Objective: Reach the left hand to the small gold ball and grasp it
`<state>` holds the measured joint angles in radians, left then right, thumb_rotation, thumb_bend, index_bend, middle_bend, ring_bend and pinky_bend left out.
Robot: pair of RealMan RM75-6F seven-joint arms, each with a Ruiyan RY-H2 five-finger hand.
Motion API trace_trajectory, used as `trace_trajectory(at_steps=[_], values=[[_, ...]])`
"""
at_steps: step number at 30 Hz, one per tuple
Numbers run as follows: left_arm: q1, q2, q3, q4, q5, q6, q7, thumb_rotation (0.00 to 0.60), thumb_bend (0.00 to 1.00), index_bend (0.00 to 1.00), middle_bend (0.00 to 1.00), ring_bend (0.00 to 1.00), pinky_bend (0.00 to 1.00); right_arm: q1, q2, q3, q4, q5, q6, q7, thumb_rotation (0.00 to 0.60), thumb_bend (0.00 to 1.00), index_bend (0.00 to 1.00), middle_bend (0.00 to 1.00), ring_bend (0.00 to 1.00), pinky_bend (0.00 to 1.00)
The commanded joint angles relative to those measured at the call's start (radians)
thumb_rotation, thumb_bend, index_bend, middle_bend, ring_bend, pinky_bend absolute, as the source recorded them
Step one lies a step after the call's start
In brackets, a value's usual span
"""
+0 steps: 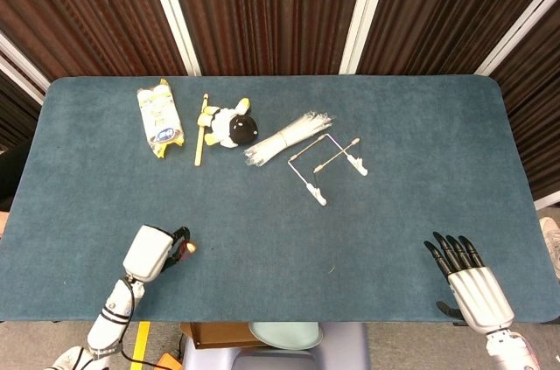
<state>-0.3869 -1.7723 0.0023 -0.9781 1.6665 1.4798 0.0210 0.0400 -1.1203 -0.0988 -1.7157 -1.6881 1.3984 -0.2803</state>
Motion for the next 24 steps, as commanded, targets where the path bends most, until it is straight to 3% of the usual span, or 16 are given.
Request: trace_trajectory(at_steps=[1, 6, 12, 24], values=[[-0.002, 0.033, -0.027, -0.037, -0.054, -0.053, -0.029, 0.600, 0.50, 0.75, 1.00, 1.00, 1.00, -0.003, 0.006, -0.008, -0.001, -0.016, 0.009, 0.011, 0.600, 0.18, 0.00, 0.00, 0.00, 0.00], [0.015, 0.038, 0.050, -0.090, 0.039, -0.007, 0.010, 0.600, 0.49, 0.74, 1.00, 1.00, 1.00, 0.000, 0.007, -0.002, -0.001, 0.001, 0.003, 0.013, 0.600, 0.18, 0.00, 0.00, 0.00, 0.00], [-0.009, 0.036, -0.038, -0.082, -0.035, -0.035, 0.009, 0.600, 0.49, 0.74, 1.00, 1.00, 1.00, -0.001, 0.011, -0.007, -0.003, -0.013, 0.010, 0.019, 0.600, 0.18, 0.00, 0.00, 0.00, 0.00], [-0.009, 0.034, -0.014, -0.077, -0.034, -0.068, 0.023, 0.600, 0.48, 0.73, 1.00, 1.00, 1.00, 0.001, 0.007, -0.009, -0.002, -0.009, 0.001, 0.011, 0.600, 0.18, 0.00, 0.00, 0.00, 0.00]])
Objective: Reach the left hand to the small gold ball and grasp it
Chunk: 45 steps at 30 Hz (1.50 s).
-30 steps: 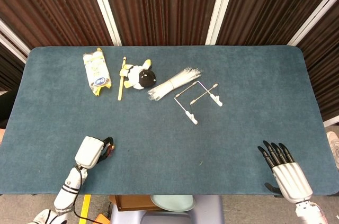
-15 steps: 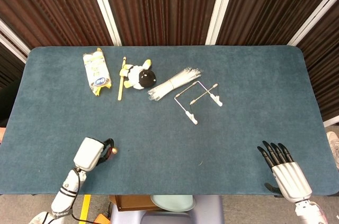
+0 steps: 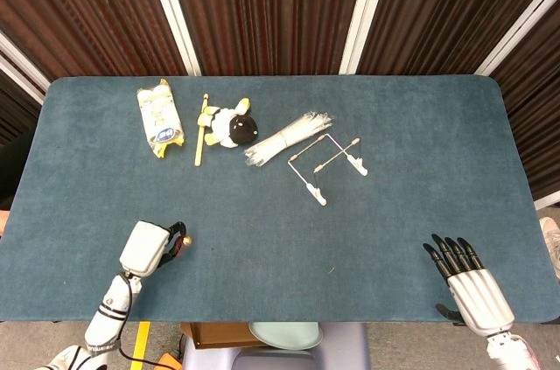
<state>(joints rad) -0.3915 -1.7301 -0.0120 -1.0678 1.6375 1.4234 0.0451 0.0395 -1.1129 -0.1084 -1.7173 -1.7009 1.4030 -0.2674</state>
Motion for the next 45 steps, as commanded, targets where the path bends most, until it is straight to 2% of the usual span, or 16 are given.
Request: trace_trajectory(at_steps=[1, 20, 31, 34, 38, 41, 42, 43, 44, 45], values=[[-0.005, -0.012, 0.001, 0.020, -0.006, -0.014, -0.001, 0.600, 0.48, 0.73, 1.00, 1.00, 1.00, 0.002, -0.001, 0.001, 0.000, 0.005, -0.005, -0.003, 0.600, 0.18, 0.00, 0.00, 0.00, 0.00], [-0.018, -0.089, 0.016, 0.174, -0.015, -0.059, -0.038, 0.600, 0.46, 0.68, 1.00, 1.00, 1.00, 0.005, 0.001, 0.002, 0.000, 0.008, -0.007, 0.002, 0.600, 0.18, 0.00, 0.00, 0.00, 0.00], [-0.013, -0.088, 0.032, 0.191, -0.017, -0.073, -0.041, 0.600, 0.45, 0.46, 1.00, 1.00, 1.00, -0.002, 0.006, 0.004, -0.001, 0.002, 0.014, 0.012, 0.600, 0.18, 0.00, 0.00, 0.00, 0.00], [-0.009, -0.072, 0.039, 0.168, -0.015, -0.077, -0.021, 0.600, 0.44, 0.35, 1.00, 1.00, 1.00, -0.004, 0.009, 0.004, -0.002, 0.001, 0.020, 0.017, 0.600, 0.18, 0.00, 0.00, 0.00, 0.00], [0.009, -0.035, 0.048, 0.110, -0.001, -0.034, -0.002, 0.600, 0.42, 0.24, 1.00, 1.00, 1.00, -0.005, 0.013, 0.003, -0.002, -0.005, 0.026, 0.024, 0.600, 0.18, 0.00, 0.00, 0.00, 0.00], [0.046, 0.038, 0.058, 0.047, 0.010, 0.029, 0.067, 0.600, 0.42, 0.16, 1.00, 1.00, 1.00, -0.007, 0.020, -0.001, -0.005, -0.013, 0.031, 0.034, 0.600, 0.18, 0.00, 0.00, 0.00, 0.00], [0.063, 0.070, 0.063, 0.022, 0.010, 0.052, 0.088, 0.600, 0.42, 0.14, 0.97, 0.96, 0.99, -0.009, 0.023, -0.002, -0.006, -0.015, 0.035, 0.037, 0.600, 0.18, 0.00, 0.00, 0.00, 0.00], [0.085, 0.110, 0.071, -0.013, 0.004, 0.068, 0.098, 0.600, 0.42, 0.11, 0.89, 0.86, 0.92, -0.011, 0.027, -0.002, -0.006, -0.017, 0.040, 0.042, 0.600, 0.18, 0.00, 0.00, 0.00, 0.00], [0.109, 0.162, 0.086, -0.062, -0.009, 0.070, 0.100, 0.600, 0.42, 0.06, 0.67, 0.62, 0.69, -0.014, 0.030, -0.003, -0.007, -0.019, 0.048, 0.046, 0.600, 0.18, 0.00, 0.00, 0.00, 0.00], [0.146, 0.242, 0.103, -0.145, -0.027, 0.090, 0.106, 0.600, 0.42, 0.05, 0.57, 0.52, 0.60, -0.019, 0.035, -0.002, -0.007, -0.020, 0.060, 0.050, 0.600, 0.18, 0.00, 0.00, 0.00, 0.00]])
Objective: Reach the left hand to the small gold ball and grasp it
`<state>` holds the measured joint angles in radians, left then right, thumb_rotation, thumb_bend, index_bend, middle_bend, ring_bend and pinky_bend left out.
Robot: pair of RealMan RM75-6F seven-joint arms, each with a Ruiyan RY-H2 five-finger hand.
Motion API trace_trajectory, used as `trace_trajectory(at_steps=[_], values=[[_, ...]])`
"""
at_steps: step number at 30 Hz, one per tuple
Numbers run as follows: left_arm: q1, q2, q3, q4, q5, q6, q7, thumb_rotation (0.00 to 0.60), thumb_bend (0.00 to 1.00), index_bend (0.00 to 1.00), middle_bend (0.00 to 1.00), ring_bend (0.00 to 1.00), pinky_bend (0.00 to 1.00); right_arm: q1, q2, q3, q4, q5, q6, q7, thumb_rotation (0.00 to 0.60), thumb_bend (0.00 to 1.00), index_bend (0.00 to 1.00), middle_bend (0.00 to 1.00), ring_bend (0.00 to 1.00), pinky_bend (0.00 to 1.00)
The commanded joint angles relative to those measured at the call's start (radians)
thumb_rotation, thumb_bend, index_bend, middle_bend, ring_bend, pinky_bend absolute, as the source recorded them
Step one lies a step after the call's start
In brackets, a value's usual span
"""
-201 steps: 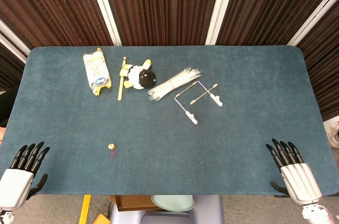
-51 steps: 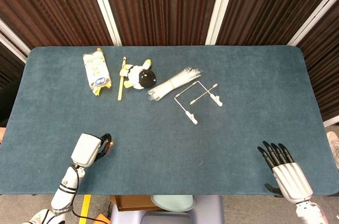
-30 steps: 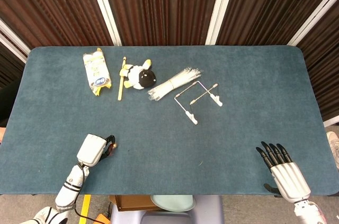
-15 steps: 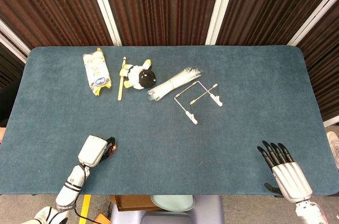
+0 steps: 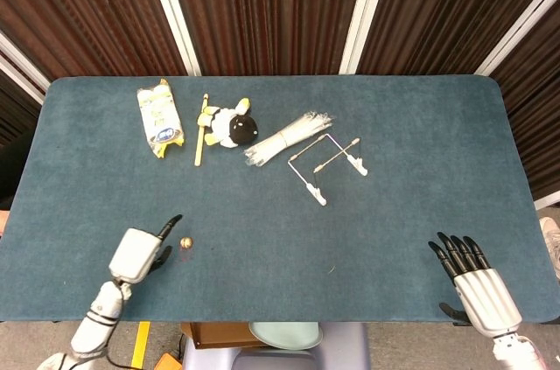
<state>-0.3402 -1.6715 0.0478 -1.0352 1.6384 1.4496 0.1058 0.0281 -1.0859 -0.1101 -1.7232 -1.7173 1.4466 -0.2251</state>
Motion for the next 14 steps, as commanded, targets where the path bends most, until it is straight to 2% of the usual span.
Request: trace_trajectory(at_steps=[1, 2, 3, 5, 8, 11, 14], values=[[0.124, 0.238, 0.053, -0.237, -0.025, 0.107, 0.036, 0.600, 0.41, 0.02, 0.25, 0.21, 0.25, -0.012, 0.010, 0.001, -0.002, -0.003, 0.024, 0.010, 0.600, 0.18, 0.00, 0.00, 0.00, 0.00], [0.154, 0.283, 0.065, -0.285, -0.011, 0.164, 0.007, 0.600, 0.41, 0.00, 0.11, 0.08, 0.11, -0.016, 0.012, 0.002, -0.003, -0.001, 0.032, 0.011, 0.600, 0.18, 0.00, 0.00, 0.00, 0.00], [0.196, 0.333, 0.084, -0.323, 0.015, 0.239, -0.043, 0.600, 0.41, 0.00, 0.01, 0.00, 0.01, -0.021, 0.013, 0.004, -0.005, 0.004, 0.039, 0.009, 0.600, 0.18, 0.00, 0.00, 0.00, 0.00], [0.254, 0.382, 0.103, -0.336, 0.036, 0.339, -0.117, 0.600, 0.42, 0.00, 0.00, 0.00, 0.00, -0.027, 0.011, 0.004, -0.007, 0.005, 0.046, 0.000, 0.600, 0.18, 0.00, 0.00, 0.00, 0.00], [0.288, 0.431, 0.084, -0.335, 0.026, 0.395, -0.141, 0.600, 0.42, 0.00, 0.00, 0.00, 0.00, -0.028, 0.003, 0.001, -0.008, -0.006, 0.042, -0.017, 0.600, 0.18, 0.00, 0.00, 0.00, 0.00], [0.299, 0.446, 0.065, -0.341, 0.009, 0.391, -0.135, 0.600, 0.42, 0.00, 0.00, 0.00, 0.00, -0.022, -0.006, 0.004, -0.012, 0.000, 0.025, -0.035, 0.600, 0.18, 0.00, 0.00, 0.00, 0.00], [0.302, 0.464, 0.080, -0.368, 0.012, 0.347, -0.116, 0.600, 0.42, 0.00, 0.00, 0.00, 0.00, -0.018, -0.018, 0.006, -0.012, -0.001, 0.013, -0.053, 0.600, 0.18, 0.00, 0.00, 0.00, 0.00]])
